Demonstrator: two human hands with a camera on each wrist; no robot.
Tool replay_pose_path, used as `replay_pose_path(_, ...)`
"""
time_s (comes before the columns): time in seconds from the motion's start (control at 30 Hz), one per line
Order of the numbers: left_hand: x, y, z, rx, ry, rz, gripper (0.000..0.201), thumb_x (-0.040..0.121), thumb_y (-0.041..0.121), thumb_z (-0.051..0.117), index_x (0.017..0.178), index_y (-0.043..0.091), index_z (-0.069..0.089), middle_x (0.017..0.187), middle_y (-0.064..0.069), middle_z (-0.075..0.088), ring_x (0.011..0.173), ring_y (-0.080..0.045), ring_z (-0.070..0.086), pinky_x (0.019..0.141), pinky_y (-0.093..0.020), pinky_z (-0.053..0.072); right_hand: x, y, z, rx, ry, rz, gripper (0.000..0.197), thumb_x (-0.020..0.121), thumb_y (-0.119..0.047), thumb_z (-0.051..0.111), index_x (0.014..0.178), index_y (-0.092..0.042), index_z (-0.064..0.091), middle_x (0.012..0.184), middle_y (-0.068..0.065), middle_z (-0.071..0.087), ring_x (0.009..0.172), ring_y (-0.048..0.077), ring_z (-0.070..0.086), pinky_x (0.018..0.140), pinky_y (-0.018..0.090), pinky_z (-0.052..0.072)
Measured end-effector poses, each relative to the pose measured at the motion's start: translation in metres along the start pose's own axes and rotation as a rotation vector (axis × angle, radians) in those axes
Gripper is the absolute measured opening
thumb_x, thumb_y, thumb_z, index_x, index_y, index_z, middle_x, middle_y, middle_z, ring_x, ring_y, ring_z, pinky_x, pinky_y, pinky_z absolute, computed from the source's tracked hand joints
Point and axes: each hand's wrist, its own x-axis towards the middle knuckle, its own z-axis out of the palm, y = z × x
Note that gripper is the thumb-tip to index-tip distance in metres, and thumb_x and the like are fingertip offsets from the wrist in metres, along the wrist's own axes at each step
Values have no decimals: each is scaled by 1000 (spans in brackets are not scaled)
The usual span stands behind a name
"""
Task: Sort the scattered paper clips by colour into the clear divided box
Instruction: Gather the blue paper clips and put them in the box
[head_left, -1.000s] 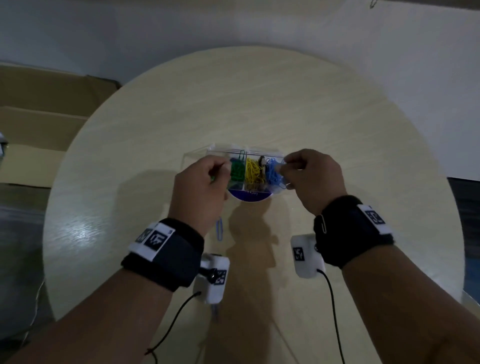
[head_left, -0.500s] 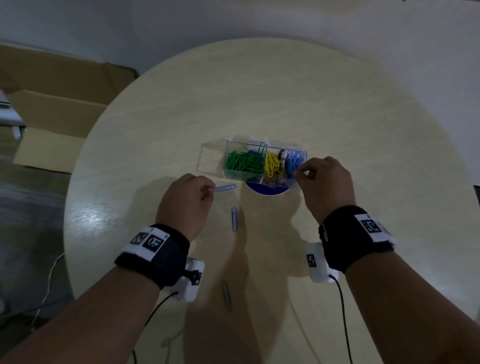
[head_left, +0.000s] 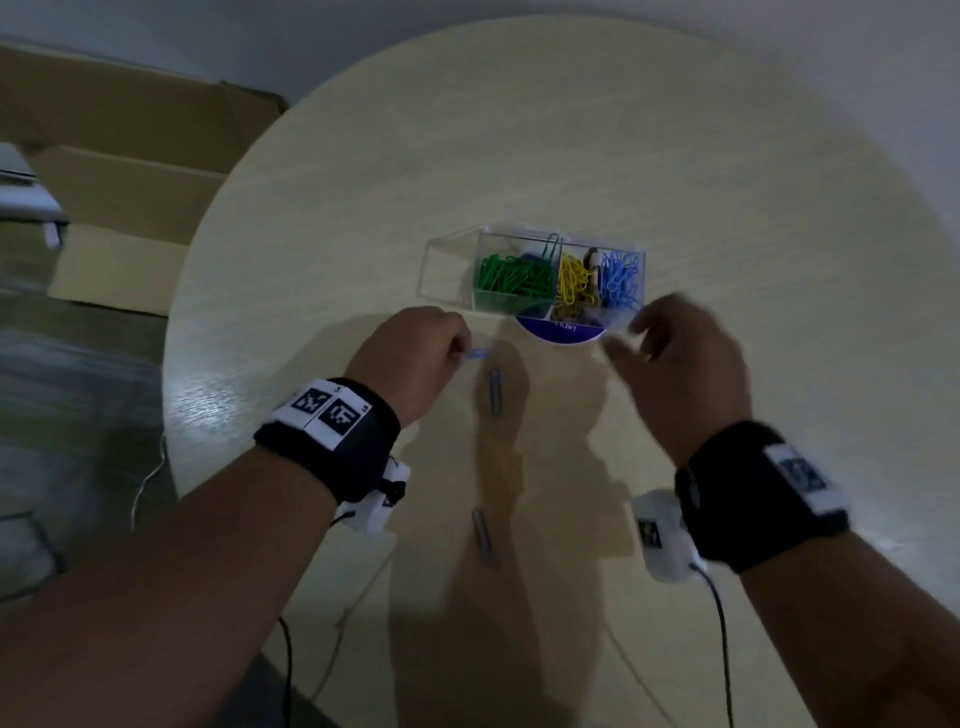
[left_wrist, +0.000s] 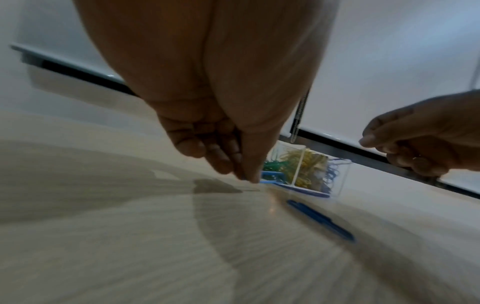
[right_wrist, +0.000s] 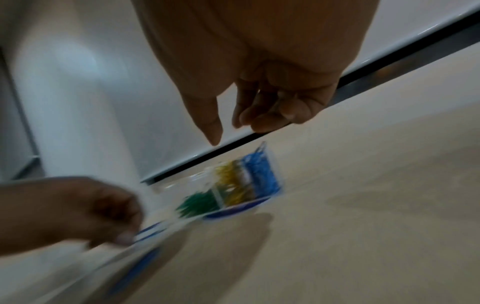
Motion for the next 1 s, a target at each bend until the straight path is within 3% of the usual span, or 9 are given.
replay_pose_path(0.07, -4, 5, 1, 2, -4, 135, 17, 88, 14, 62, 102, 16, 71, 91, -6, 67, 90, -28, 58, 74, -35, 44, -40, -7, 14, -41, -230, -70, 20, 73, -39, 71, 77, -24, 58, 74, -3, 58, 70, 21, 56, 60, 30, 41)
replay_pose_path(0.17, -10, 6, 8, 103, -60, 343, 21, 85, 14, 69, 105, 20, 74, 87, -4, 67, 84, -30, 58, 67, -37, 50, -95, -17, 43, -133, -552, -181, 27, 74, -48, 62, 84, -23, 61, 84, 0, 61, 79, 26, 58, 66, 33, 46)
replay_pose_path(0.27, -13, 5, 10, 187, -69, 397, 22, 82, 14, 73, 103, 20, 75, 83, -5, 66, 79, -32, 58, 63, -36, 48, -116, -23, 59, -237, -661, -239, 31, 80, -49, 52, 97, -24, 57, 96, -1, 54, 87, 25, 53, 71, 38, 49)
replay_pose_path(0.37, -13, 9, 5, 165, -109, 264, 16, 86, 21, 68, 101, 22, 74, 89, -4, 63, 87, -29, 56, 71, -38, 47, -115, -28, 63, -244, -646, -278, 24, 86, -34, 50, 103, -20, 56, 100, 3, 50, 90, 28, 51, 71, 35, 44)
replay_pose_path(0.47, -13, 13, 4, 120, -130, 153, 12, 85, 25, 69, 95, 21, 71, 94, -3, 56, 91, -27, 54, 77, -42, 48, -109, -33, 61, -236, -654, -281, 18, 85, -29, 49, 98, -20, 57, 98, 4, 49, 89, 29, 52, 73, 36, 46)
replay_pose_path(0.63, -13, 19, 5, 161, -189, 66, 6, 87, 22, 66, 91, 18, 64, 100, -5, 53, 94, -26, 52, 80, -42, 47, -89, -33, 58, -230, -601, -258, 19, 78, -26, 54, 96, -19, 58, 99, 9, 59, 91, 32, 56, 70, 35, 44)
replay_pose_path(0.77, -22, 24, 7, 209, -209, 56, 6, 91, 18, 55, 96, 18, 58, 96, -6, 57, 89, -28, 54, 73, -37, 42, -65, -22, 49, -171, -560, -128, 22, 78, -20, 54, 99, -22, 59, 102, 6, 63, 93, 29, 58, 75, 32, 45)
replay_pose_path(0.93, -21, 49, 1, -122, -31, -54, 16, 88, 13, 60, 101, 18, 68, 95, -3, 69, 86, -23, 63, 76, -33, 48, -37, -3, 22, -30, -340, 28, 9, 79, -22, 60, 86, -23, 65, 88, 1, 71, 84, 24, 64, 74, 34, 52)
replay_pose_path(1.0, -7, 70, -4, -284, 84, -95, 17, 87, 12, 65, 102, 16, 70, 91, -1, 70, 81, -17, 65, 77, -28, 51, -26, 6, 10, 40, -218, 71, 4, 78, -23, 64, 82, -24, 67, 80, -5, 70, 76, 17, 64, 68, 26, 50)
